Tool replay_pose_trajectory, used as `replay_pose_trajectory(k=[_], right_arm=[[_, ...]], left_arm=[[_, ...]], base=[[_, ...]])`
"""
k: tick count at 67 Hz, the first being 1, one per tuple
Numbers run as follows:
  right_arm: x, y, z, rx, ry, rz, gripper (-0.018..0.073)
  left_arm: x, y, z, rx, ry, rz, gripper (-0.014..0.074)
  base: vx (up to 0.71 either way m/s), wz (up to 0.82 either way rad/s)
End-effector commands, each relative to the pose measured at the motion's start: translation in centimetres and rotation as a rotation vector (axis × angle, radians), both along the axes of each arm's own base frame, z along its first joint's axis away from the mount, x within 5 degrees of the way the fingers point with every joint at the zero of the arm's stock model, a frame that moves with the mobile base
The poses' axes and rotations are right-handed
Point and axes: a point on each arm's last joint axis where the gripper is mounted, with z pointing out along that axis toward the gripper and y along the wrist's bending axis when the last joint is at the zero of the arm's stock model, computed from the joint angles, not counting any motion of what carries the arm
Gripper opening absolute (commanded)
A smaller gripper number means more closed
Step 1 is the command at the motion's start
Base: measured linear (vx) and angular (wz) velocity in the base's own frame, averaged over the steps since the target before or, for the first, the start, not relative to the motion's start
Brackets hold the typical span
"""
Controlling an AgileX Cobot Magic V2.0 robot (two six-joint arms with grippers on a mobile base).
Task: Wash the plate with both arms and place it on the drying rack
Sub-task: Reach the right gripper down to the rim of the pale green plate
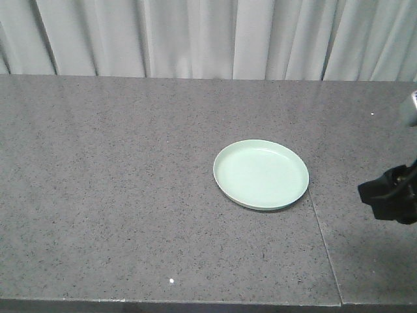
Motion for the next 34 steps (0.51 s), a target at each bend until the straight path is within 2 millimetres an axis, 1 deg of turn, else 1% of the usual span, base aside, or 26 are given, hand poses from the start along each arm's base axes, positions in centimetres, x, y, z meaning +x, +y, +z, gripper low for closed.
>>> replay_pose_trajectory(k=[1,4,13,22,34], right_arm=[[1.7,0.6,1.3,-0.012,-0.054,-0.005,0.0414],[2.7,1.0,0.9,-0.016,-0.027,-0.012,0.0414],[5.7,1.4,0.0,-0.017,0.042,-0.069,0.0414],[8.4,1.9,-0.8,-0.018,0.093,-0.089,0.0414],[11.6,2.5,-1.9,-0.014,0.137,-0.109,0.0414]], left_arm=[[-0.3,0.0,1.6,0.002,-0.108,0.007,-0.0006],[-0.3,0.0,1.6,0.002,-0.108,0.007,-0.0006],[-0.3,0.0,1.6,0.002,-0.108,0.007,-0.0006],[-0.3,0.0,1.6,0.002,-0.108,0.007,-0.0006],[-0.3,0.0,1.6,0.002,-0.108,0.007,-0.0006]], base=[[0.0,0.0],[0.0,0.0],[0.0,0.0],[0.0,0.0],[0.0,0.0]])
